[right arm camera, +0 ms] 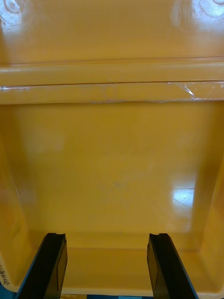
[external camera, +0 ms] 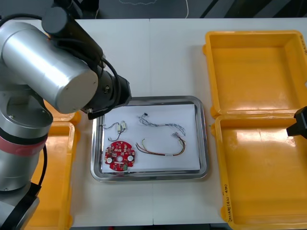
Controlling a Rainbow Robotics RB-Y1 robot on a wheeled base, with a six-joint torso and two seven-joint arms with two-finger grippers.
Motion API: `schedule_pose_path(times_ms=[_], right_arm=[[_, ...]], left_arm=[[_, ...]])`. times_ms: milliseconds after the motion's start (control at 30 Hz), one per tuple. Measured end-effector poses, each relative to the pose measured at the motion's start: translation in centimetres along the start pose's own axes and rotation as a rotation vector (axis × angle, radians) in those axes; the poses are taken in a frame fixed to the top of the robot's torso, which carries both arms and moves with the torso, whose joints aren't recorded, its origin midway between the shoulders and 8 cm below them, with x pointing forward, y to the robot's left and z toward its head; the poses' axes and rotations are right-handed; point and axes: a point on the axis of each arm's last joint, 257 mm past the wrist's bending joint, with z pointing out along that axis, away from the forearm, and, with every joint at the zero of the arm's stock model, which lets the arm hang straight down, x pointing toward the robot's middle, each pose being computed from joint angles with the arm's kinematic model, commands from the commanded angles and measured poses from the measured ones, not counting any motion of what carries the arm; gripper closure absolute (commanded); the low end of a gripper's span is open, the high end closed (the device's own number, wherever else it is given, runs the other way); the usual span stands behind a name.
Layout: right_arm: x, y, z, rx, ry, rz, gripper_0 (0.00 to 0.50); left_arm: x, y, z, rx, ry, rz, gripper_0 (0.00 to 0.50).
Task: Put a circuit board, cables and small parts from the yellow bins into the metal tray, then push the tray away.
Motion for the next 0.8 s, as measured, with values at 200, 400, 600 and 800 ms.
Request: schedule_pose_path(times_ms=[200, 400, 600, 800], right_arm=[[0.0, 0.0, 0.0, 0.000, 0.000, 0.000, 0.000], [0.0, 0.0, 0.0, 0.000, 0.000, 0.000, 0.000], [0.0, 0.0, 0.0, 0.000, 0.000, 0.000, 0.000], [0.0, 0.0, 0.0, 0.001, 0.001, 0.001, 0.000]], left_arm=[[-2.1, 2.3, -1.8, 0.008, 0.001, -0.006, 0.000], [-4.8, 6.3, -3.8, -0.025, -0.031, -0.044, 0.000], [-7.1, 10.7, -5.2, -0.078, -0.038, -0.038, 0.000], [-9.6, 15.3, -6.6, -0.136, -0.040, 0.090, 0.000]])
